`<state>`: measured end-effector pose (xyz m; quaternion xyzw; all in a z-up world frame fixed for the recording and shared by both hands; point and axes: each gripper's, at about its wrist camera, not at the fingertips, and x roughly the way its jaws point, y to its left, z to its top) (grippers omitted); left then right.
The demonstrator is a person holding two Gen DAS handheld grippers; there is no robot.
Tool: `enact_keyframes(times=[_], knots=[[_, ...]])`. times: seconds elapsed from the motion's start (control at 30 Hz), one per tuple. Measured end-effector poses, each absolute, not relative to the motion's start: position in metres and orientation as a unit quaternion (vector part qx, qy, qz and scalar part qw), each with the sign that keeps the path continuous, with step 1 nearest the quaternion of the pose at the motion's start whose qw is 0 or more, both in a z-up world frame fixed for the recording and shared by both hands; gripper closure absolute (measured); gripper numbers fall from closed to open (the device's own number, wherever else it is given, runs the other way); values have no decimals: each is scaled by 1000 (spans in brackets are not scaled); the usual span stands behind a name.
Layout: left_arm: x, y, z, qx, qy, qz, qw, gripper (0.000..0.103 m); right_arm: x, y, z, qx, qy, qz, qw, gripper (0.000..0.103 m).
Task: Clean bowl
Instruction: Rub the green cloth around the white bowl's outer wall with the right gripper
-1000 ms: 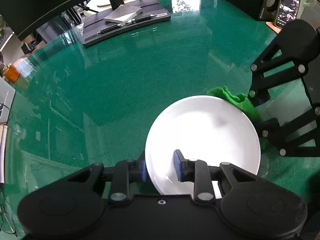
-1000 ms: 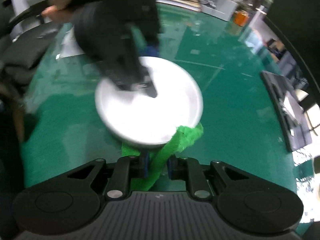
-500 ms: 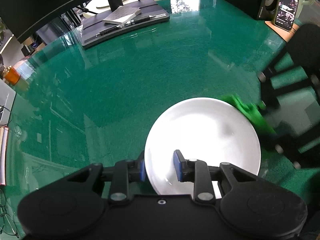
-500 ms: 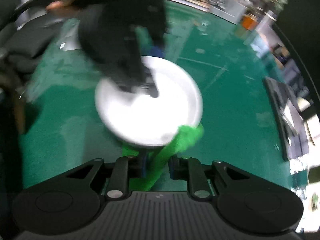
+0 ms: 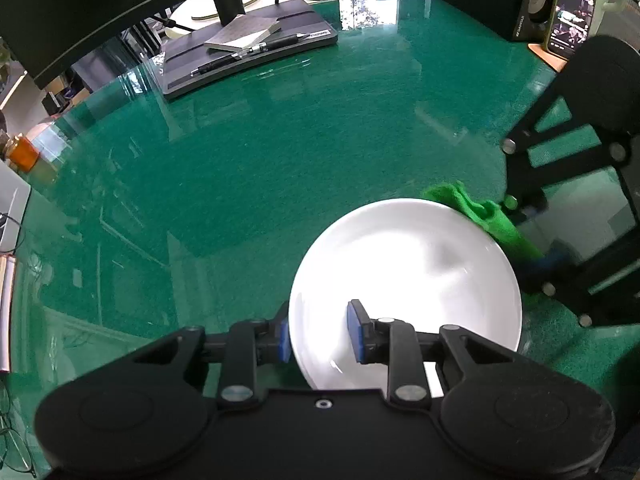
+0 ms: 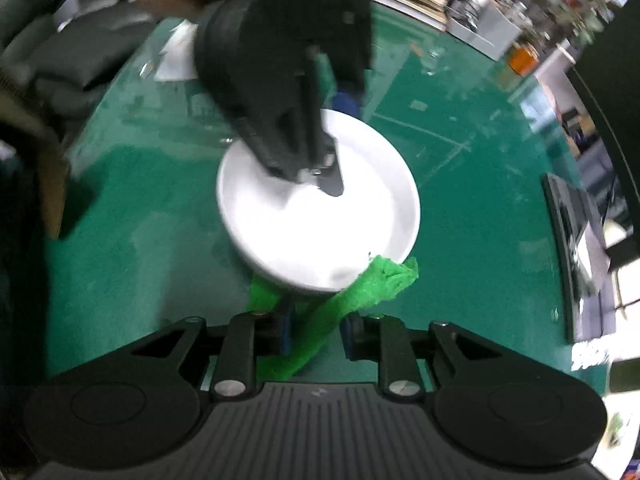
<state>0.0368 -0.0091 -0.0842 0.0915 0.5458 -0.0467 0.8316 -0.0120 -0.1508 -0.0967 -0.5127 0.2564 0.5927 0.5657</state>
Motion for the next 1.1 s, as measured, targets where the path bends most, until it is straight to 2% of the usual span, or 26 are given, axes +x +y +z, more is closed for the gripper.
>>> enact_keyframes(times=[0.2,0.37,0.47,0.53,0.6,0.7,0.87,0.93,1.07,1.1], knots=[[36,-9,-84,91,545,-51,832,76,-6,-148,-100,-533,226,586,567,81],[36,-12,-83,99,543,-74,831,76,-24,-162,-100,-552,211,617,520,79],[34,-21,-82,125,541,-112,824,74,-24,-164,-99,-544,230,625,510,79],[37,-23,-84,129,538,-121,824,66,-29,-171,-95,-536,238,637,501,79],[42,-23,-86,126,535,-116,827,34,-36,-178,-92,-527,245,648,492,79],[43,-24,-87,120,530,-99,833,40,-44,-186,-89,-516,239,654,499,80],[27,-19,-82,114,542,-58,831,40,-37,-180,-92,-503,241,633,537,80],[19,-12,-82,102,547,-45,830,44,-34,-178,-95,-510,240,618,549,80],[19,-8,-79,95,547,-50,830,68,-44,-177,-97,-524,231,620,537,80],[20,-10,-78,102,545,-53,830,68,-50,-178,-97,-528,227,627,526,80]])
